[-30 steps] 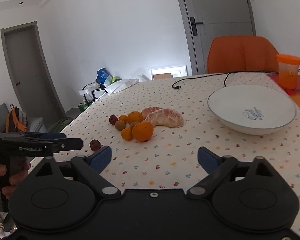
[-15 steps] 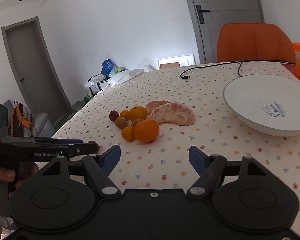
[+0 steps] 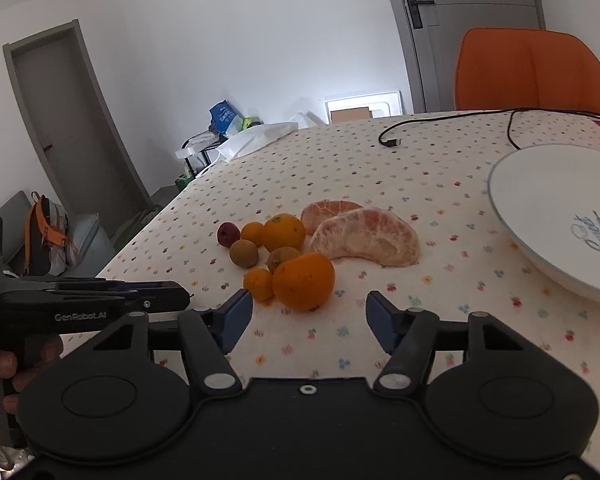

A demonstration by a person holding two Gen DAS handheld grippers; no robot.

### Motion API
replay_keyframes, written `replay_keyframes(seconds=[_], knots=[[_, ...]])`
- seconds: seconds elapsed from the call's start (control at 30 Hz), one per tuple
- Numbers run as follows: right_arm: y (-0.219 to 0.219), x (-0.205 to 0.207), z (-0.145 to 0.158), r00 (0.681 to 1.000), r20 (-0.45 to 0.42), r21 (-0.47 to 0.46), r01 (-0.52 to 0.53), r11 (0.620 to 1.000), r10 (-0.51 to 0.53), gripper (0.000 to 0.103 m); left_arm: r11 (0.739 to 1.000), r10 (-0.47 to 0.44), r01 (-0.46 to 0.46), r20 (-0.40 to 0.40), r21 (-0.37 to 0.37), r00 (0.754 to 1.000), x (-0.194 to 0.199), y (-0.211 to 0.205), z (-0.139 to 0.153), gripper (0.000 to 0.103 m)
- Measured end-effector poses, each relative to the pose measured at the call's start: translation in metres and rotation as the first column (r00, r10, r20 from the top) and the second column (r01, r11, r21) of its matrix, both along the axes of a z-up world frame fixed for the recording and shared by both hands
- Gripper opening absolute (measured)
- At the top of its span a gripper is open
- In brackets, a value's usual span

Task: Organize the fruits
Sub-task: 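Close the right tool around the large orange and lift it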

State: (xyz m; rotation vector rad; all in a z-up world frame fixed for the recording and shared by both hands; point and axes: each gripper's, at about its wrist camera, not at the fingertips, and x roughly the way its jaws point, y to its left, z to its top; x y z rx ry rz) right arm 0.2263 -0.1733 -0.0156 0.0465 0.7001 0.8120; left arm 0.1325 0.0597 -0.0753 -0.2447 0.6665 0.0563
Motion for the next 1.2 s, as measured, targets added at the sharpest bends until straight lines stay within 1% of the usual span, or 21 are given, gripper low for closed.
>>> replay_keyframes(seconds=[0.13,0.43,0.47,0.53,0.6,0.7,0.8,1.0,1.2], knots=[[0.009,0.006,-0.002,1.0,-0.007,-0.009,-0.01,1.0,0.009,0.061,1.0,0.002,-0.002,-0.007,0.001,1.0,0.002,0.003,0.001,0.024],[0.021,0.02,-0.01,1.0,-0.029,-0.017,-0.008,1.0,0.007,0.061,1.0,0.0,0.0,-0.003,0.009,1.0,0.01,0.006,0.006,0.024],[0.023,0.021,-0.011,0.999,-0.03,-0.018,-0.01,1.0,0.01,0.056,1.0,0.001,-0.001,-0.002,0.009,1.0,0.01,0.006,0.006,0.024],[0.026,0.023,-0.013,0.999,-0.035,-0.015,-0.014,1.0,0.014,0.039,1.0,0.005,-0.005,0.0,0.008,1.0,0.01,0.006,0.007,0.024],[0.025,0.024,-0.012,0.999,-0.048,-0.002,0.001,1.0,-0.002,0.039,1.0,0.013,-0.013,-0.003,0.012,1.0,0.012,0.005,0.007,0.024],[0.018,0.016,-0.006,1.0,-0.005,0.024,-0.009,1.0,0.009,0.039,1.0,0.01,-0.01,0.006,0.016,1.0,0.013,0.002,0.011,0.024],[0.007,0.014,-0.001,1.0,-0.003,0.041,0.006,0.999,-0.006,0.039,1.0,-0.006,0.005,0.018,0.019,1.0,0.014,-0.007,0.016,0.024],[-0.024,0.011,0.005,0.998,-0.001,0.063,0.069,0.996,-0.069,0.039,0.998,-0.065,0.063,0.054,0.029,0.996,0.018,-0.033,0.027,0.024],[-0.052,0.007,0.009,0.993,0.01,0.077,0.119,0.99,-0.12,0.039,0.994,-0.11,0.109,0.063,0.03,0.992,0.03,-0.056,0.03,0.024]])
